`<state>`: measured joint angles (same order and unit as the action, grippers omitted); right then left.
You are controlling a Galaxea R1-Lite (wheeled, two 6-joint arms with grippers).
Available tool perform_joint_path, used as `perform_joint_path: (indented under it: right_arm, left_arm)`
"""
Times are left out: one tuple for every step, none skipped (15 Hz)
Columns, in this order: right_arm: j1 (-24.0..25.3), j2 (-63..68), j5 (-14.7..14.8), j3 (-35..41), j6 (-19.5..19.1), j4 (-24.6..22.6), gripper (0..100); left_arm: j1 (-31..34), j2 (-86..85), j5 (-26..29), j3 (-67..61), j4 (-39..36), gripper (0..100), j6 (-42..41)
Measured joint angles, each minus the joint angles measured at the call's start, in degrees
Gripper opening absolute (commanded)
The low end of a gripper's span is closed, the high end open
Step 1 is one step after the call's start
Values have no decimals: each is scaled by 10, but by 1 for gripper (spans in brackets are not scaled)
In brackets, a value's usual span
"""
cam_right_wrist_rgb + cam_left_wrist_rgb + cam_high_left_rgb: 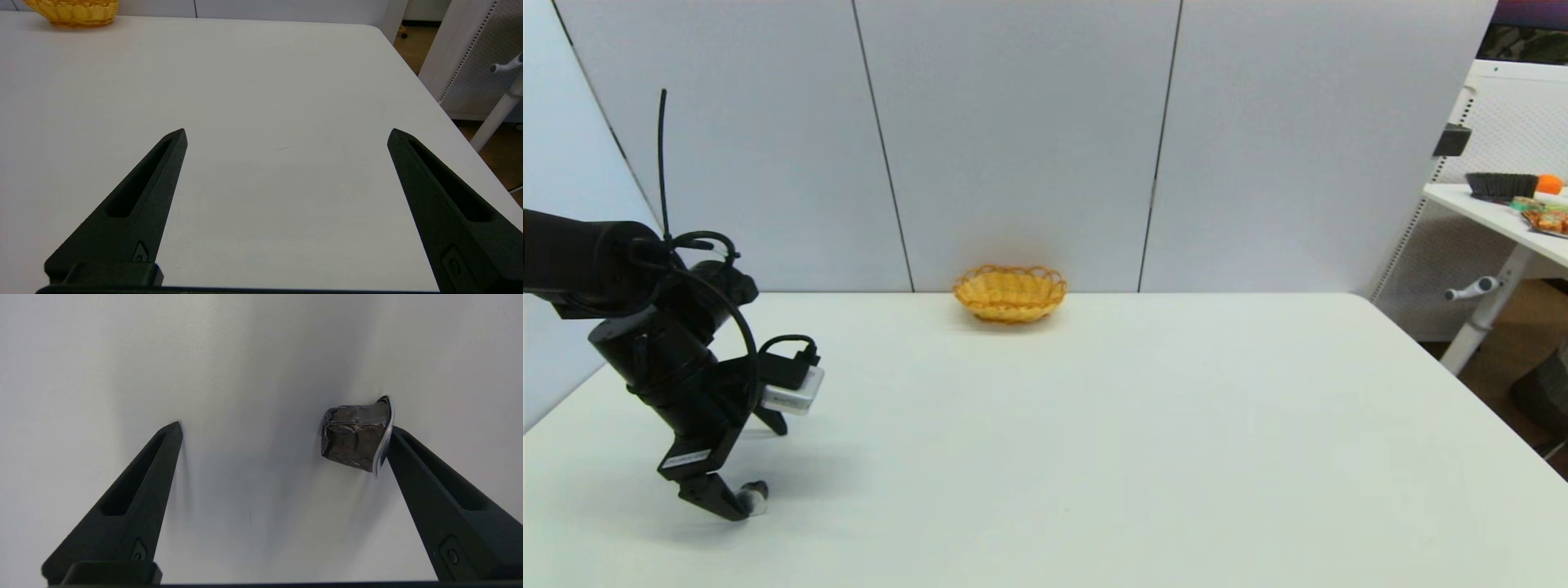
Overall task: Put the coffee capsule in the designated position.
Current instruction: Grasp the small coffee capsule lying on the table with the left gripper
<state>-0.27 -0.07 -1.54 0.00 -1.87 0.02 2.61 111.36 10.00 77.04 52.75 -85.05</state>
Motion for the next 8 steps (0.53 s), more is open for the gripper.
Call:
perform_joint_path:
  right_arm:
    - [0,0,0,0,0,0,100]
    - [0,0,0,0,0,0,100]
    - [0,0,0,0,0,0,100]
    - [0,0,0,0,0,0,100]
    - [0,0,0,0,0,0,100]
    - [0,0,0,0,0,0,100]
    - [0,0,0,0,0,0,100]
    - [0,0,0,0,0,0,100]
  left_arm:
    - [0,0,-1,0,0,100,-1]
    - [0,0,-1,0,0,100,-1]
    - [0,1,-1,-1,0,100,0]
    - [0,1,-1,-1,0,100,0]
    - [0,2,-1,-1,0,100,0]
    - [0,2,-1,-1,0,100,0]
    - [0,2,-1,-1,0,100,0]
    - [0,2,-1,-1,0,100,2]
